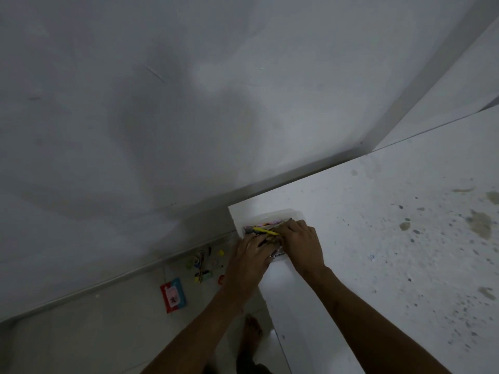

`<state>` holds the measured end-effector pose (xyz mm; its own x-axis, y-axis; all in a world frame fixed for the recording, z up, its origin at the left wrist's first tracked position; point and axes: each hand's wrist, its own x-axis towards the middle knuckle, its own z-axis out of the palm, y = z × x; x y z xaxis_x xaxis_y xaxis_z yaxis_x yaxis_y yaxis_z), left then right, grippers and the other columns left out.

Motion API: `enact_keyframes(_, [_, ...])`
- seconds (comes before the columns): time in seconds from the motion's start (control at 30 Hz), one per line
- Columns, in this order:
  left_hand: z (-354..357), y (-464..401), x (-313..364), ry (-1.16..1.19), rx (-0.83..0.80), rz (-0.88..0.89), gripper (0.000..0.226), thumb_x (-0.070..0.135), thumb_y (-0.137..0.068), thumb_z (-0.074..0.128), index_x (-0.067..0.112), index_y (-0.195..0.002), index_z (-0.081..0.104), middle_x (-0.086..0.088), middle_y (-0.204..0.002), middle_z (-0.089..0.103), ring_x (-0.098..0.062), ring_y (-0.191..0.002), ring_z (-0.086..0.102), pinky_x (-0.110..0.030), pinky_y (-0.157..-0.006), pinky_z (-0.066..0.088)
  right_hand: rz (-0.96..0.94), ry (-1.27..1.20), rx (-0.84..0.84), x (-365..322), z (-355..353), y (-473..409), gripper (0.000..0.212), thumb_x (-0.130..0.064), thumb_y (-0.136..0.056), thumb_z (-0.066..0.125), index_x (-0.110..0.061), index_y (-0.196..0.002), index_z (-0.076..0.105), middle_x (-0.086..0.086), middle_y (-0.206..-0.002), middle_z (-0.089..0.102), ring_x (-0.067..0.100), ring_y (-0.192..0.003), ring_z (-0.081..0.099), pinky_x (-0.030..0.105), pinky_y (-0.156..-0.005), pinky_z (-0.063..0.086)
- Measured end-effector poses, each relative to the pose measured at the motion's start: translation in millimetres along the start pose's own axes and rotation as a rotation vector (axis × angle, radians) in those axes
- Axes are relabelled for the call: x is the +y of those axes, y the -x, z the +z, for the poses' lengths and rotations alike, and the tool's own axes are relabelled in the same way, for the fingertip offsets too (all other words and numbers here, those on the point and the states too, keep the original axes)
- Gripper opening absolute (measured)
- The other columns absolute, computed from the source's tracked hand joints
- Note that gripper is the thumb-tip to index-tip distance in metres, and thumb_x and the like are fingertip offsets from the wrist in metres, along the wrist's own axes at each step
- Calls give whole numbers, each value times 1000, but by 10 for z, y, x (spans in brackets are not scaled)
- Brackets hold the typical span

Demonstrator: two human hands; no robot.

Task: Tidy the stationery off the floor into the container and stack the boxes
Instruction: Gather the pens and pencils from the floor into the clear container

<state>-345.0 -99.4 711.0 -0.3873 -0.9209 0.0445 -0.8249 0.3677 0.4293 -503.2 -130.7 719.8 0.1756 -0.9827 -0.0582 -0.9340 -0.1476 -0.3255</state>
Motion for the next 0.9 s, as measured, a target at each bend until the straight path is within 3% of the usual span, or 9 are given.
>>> enact_keyframes(0.2, [61,-5,-23,-72,-26,11,30,15,-72,78,22,-100,70,-2,-110,68,-25,-110,61,-46,-89,52,23,-49,-17,83,-55,-1,20,-22,-93,56,-18,-106,71,6,-105,64,26,-95,55,31,-73,36])
enact_keyframes(0.33, [38,4,-30,-108,20,20,29,12,-70,78,21,-96,72,0,-106,68,-24,-105,63,-48,-87,51,14,-125,-22,143,-93,33,20,-20,-94,54,-16,-103,71,8,-104,65,27,-92,55,36,-75,43])
enact_keyframes(0.57, [27,49,-85,-130,202,63,20,8,-71,77,15,-88,68,-4,-97,65,-21,-93,52,-31,-78,43,29,-237,16,245,-141,93,17,-8,-91,58,-9,-102,71,11,-104,65,29,-90,53,38,-72,48])
enact_keyframes(0.73, [13,69,-111,-137,174,20,19,16,-76,76,17,-92,67,-2,-101,63,-23,-93,56,-31,-75,46,70,-259,45,458,-192,161,20,-10,-92,58,-13,-109,69,7,-104,64,25,-90,52,27,-72,37])
enact_keyframes(0.9, [2,5,-101,-126,196,19,15,19,-78,75,18,-91,68,-2,-100,63,-19,-95,48,-28,-80,40,68,-269,8,657,-261,228,17,-7,-91,60,-13,-104,70,8,-100,66,23,-82,50,21,-70,28])
